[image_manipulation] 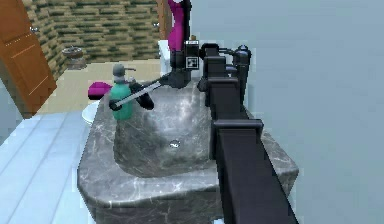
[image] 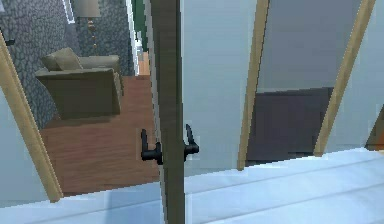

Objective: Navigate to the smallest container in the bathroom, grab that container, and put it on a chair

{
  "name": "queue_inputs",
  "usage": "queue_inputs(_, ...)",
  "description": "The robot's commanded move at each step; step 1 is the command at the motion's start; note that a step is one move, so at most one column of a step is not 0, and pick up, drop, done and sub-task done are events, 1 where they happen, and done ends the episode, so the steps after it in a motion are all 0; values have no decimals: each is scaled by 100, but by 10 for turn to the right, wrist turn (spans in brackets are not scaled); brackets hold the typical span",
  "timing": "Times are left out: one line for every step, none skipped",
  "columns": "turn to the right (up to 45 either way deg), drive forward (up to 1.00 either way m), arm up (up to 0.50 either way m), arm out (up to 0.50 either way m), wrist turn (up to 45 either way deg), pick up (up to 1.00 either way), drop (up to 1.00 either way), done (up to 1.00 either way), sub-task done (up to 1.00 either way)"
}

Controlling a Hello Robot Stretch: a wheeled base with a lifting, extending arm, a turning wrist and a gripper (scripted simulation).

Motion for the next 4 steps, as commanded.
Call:
queue_inputs(0, 0, 0, 0, -450, 0, 0, 0, 0)
queue_inputs(0, 0, 0, 0, -150, 0, 0, 0, 0)
queue_inputs(0, 0, 0, -40, 0, 0, 0, 0, 0)
queue_inputs(120, 0, 0, 0, 0, 0, 0, 0, 0)
